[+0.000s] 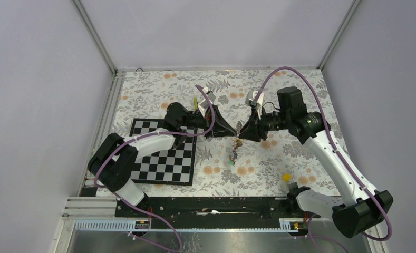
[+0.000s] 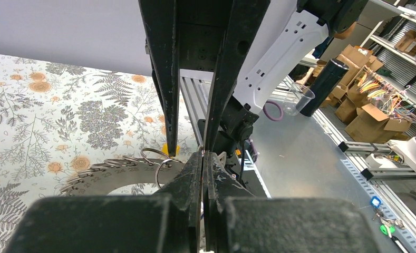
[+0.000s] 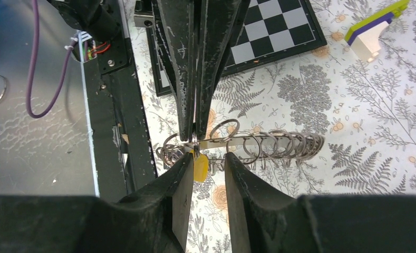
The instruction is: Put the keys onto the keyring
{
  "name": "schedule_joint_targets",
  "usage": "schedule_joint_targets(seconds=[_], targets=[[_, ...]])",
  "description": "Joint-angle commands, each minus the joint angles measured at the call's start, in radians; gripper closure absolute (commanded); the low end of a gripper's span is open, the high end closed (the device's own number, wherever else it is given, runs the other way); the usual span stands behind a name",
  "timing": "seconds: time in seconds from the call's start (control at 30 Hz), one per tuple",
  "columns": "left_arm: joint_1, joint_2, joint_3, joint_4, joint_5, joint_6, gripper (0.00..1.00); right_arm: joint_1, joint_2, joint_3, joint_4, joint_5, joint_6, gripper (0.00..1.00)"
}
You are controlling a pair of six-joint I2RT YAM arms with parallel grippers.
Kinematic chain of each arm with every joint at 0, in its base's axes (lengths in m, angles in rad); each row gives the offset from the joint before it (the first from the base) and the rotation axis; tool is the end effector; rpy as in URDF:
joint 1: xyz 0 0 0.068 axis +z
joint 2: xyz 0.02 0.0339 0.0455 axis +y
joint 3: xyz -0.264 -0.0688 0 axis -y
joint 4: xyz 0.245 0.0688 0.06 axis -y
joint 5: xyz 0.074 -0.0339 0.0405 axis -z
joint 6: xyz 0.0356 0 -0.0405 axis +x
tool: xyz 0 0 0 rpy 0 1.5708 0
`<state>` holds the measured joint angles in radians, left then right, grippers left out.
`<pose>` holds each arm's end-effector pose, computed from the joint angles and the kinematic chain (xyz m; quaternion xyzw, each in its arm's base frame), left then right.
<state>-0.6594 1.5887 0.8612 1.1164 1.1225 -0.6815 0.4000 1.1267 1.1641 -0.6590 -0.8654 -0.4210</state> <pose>0.2414 -0.2277 0.2933 0.4367 0.4765 -0.6692 0.3666 0.1995 0.1138 0.3645 -0.4980 0.6639 0.3686 0.4188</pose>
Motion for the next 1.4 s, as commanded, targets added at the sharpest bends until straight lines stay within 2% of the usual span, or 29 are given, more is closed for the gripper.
schedule_joint_targets(seconds=[0.0, 0.17, 0.43, 0.53, 0.63, 0.67, 0.77, 0.83, 0.9, 1.1, 1.37], targets=[[0.002, -0.001, 0.012, 0.093, 0.010, -0.010, 1.00, -0.006, 0.007, 0.014, 0.042, -0.066, 0.022, 0.65], [0.001, 0.002, 0.013, 0.097, 0.010, -0.012, 1.00, -0.006, 0.011, 0.005, 0.047, -0.079, 0.026, 0.71], [0.001, 0.003, 0.012, 0.095, 0.011, -0.004, 1.00, -0.006, 0.004, -0.008, 0.051, -0.091, 0.024, 1.00], [0.003, 0.001, 0.014, 0.068, 0.015, 0.023, 1.00, -0.004, 0.000, 0.011, 0.028, -0.073, 0.007, 1.00], [0.003, -0.013, 0.041, -0.056, 0.029, 0.129, 0.98, -0.001, 0.008, 0.042, -0.028, -0.020, -0.024, 1.00], [0.003, -0.021, 0.059, -0.143, 0.030, 0.196, 0.90, 0.004, 0.014, 0.055, -0.044, 0.001, -0.033, 1.00], [0.002, -0.045, 0.143, -0.447, 0.023, 0.410, 0.74, 0.031, 0.035, 0.085, -0.104, 0.069, -0.055, 1.00], [0.001, -0.046, 0.192, -0.609, 0.022, 0.500, 0.67, 0.046, 0.052, 0.100, -0.132, 0.105, -0.059, 1.00], [-0.001, -0.046, 0.222, -0.690, 0.022, 0.563, 0.63, 0.056, 0.068, 0.119, -0.152, 0.130, -0.061, 1.00], [-0.022, -0.042, 0.249, -0.794, 0.013, 0.662, 0.63, 0.073, 0.095, 0.151, -0.175, 0.152, -0.055, 1.00], [-0.034, -0.025, 0.269, -0.801, 0.015, 0.668, 0.74, 0.077, 0.100, 0.143, -0.173, 0.155, -0.056, 1.00]])
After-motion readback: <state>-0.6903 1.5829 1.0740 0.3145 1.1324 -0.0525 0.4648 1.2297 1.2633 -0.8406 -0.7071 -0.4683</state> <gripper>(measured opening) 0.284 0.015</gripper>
